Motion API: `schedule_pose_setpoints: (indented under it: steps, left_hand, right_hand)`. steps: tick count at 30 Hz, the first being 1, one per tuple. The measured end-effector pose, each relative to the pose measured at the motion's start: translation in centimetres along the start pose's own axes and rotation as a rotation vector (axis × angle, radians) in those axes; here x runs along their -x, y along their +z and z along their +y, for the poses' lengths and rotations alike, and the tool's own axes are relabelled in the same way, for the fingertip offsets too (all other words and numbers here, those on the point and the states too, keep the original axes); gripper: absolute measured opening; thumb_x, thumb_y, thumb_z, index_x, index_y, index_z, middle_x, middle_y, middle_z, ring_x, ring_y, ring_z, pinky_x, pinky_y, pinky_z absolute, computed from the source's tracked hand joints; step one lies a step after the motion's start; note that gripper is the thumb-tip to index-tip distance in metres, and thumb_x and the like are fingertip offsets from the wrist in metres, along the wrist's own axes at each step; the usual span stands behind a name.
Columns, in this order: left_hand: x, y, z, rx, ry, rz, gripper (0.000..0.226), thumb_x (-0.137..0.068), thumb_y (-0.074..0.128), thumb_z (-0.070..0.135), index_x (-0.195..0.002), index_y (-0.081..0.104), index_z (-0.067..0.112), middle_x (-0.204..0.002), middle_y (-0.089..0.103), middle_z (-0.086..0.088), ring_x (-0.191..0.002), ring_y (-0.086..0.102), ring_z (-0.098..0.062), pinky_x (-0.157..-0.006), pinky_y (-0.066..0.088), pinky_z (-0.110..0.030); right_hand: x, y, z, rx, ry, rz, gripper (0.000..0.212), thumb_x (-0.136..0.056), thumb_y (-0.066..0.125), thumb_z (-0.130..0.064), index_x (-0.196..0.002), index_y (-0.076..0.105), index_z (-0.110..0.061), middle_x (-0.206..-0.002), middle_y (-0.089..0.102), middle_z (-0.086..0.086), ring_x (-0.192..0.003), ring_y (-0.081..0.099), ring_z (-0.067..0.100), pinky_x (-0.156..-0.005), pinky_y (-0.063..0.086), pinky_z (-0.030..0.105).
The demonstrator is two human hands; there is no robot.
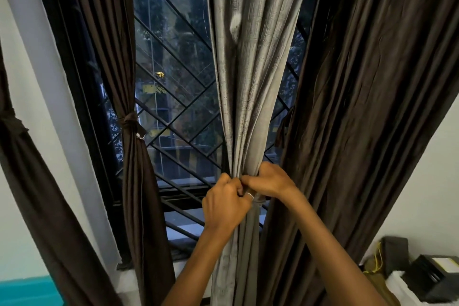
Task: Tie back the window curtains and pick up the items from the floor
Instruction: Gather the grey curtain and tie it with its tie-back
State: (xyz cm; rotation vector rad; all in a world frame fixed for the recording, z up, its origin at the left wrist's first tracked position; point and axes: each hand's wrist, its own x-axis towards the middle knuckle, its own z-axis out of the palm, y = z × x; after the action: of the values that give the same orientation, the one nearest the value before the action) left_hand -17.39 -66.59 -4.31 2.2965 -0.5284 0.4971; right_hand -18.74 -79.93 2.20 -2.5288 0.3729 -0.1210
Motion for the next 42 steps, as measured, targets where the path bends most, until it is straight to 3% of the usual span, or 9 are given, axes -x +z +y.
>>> schedule_pose_setpoints:
  steps: [4,9,15,21,26,29,33,38,42]
  left_hand:
    - [-0.5,0.1,0.0,-0.018,-0.021,-0.002,0.023,-0.083,0.063,0.039,-0.069,0.049,0.028,-0.086,0.049,0.006,-0.069,0.058,-0.021,-0.054,0.044,-0.03]
    - [-1.1,0.2,-0.8,0.036,-0.04,-0.004,0.023,-0.089,0.061,0.042,-0.078,0.065,0.023,-0.089,0.052,0.008,-0.071,0.059,-0.018,-0.056,0.042,-0.029]
    - [-2.0,0.6,-1.0,0.043,-0.079,0.034,0.048,-0.092,0.059,0.052,-0.059,0.052,0.018,-0.073,0.049,0.006,-0.06,0.052,-0.014,-0.05,0.038,-0.028]
    - [-2.8,0.4,-0.7,0.188,-0.086,-0.026,0.05,-0.092,0.065,0.033,-0.051,0.05,0.009,-0.054,0.048,-0.001,-0.048,0.045,-0.011,-0.043,0.029,-0.015]
    - [-3.9,0.7,-2.3,0.357,-0.159,-0.229,0.018,-0.087,0.06,0.006,-0.073,0.068,0.0,-0.074,0.059,-0.011,-0.064,0.053,-0.014,-0.059,0.038,-0.026]
    - [-3.8,0.6,-2.5,0.568,-0.278,-0.303,0.022,-0.093,0.055,0.01,-0.086,0.076,0.011,-0.09,0.069,-0.009,-0.083,0.065,-0.026,-0.07,0.047,-0.028]
    - [-3.5,0.0,-2.6,1.017,-0.497,-0.329,0.042,-0.102,0.04,0.03,-0.087,0.075,0.011,-0.087,0.075,-0.008,-0.094,0.065,-0.031,-0.089,0.051,-0.042]
    - [-4.0,-0.6,-2.8,0.842,-0.431,-0.464,0.08,-0.073,0.038,0.092,-0.092,0.081,0.027,-0.094,0.078,0.002,-0.096,0.072,-0.016,-0.09,0.055,-0.036]
    - [-3.9,-0.8,-2.6,0.605,-0.229,-0.428,0.058,-0.091,0.05,0.068,-0.083,0.077,0.018,-0.079,0.076,0.0,-0.08,0.072,-0.012,-0.082,0.059,-0.043]
  right_hand:
    - [-0.6,-0.6,0.4,-0.064,-0.062,-0.113,0.024,-0.078,0.068,-0.039,-0.087,0.073,-0.017,-0.082,0.074,0.002,-0.08,0.069,0.016,-0.072,0.058,0.036]
    - [-0.4,-1.6,1.1,-0.242,-0.034,-0.199,0.017,-0.091,0.067,-0.025,-0.089,0.068,-0.008,-0.081,0.064,0.005,-0.072,0.059,0.009,-0.064,0.049,0.023]
    - [-0.4,-1.6,2.2,-0.464,0.026,-0.1,0.02,-0.098,0.057,-0.012,-0.104,0.076,-0.009,-0.066,0.06,-0.004,-0.061,0.052,0.006,-0.054,0.042,0.017]
    - [0.4,-0.1,2.2,-0.888,0.147,-0.027,0.016,-0.096,0.057,-0.002,-0.101,0.072,-0.005,-0.077,0.065,0.008,-0.053,0.052,0.006,-0.048,0.041,0.017]
    - [1.4,1.5,1.7,-1.198,0.129,-0.017,0.022,-0.095,0.054,0.005,-0.107,0.071,0.001,-0.088,0.073,0.017,-0.057,0.062,0.007,-0.045,0.042,0.015]
    - [2.0,2.4,1.5,-1.185,0.072,-0.004,0.024,-0.094,0.057,-0.001,-0.111,0.073,-0.007,-0.101,0.077,0.015,-0.076,0.071,0.012,-0.06,0.047,0.02]
    - [2.6,3.6,1.4,-1.153,0.008,0.029,0.028,-0.096,0.056,-0.005,-0.12,0.07,-0.013,-0.106,0.078,0.007,-0.097,0.074,0.016,-0.077,0.052,0.023]
    - [2.8,5.0,1.2,-0.974,-0.096,0.094,0.045,-0.097,0.052,0.006,-0.134,0.058,-0.019,-0.116,0.074,0.003,-0.103,0.072,0.01,-0.086,0.058,0.025]
    - [3.2,5.8,1.1,-0.704,-0.206,0.121,0.054,-0.092,0.061,0.0,-0.137,0.056,-0.031,-0.118,0.071,-0.013,-0.102,0.066,-0.007,-0.09,0.055,0.02]
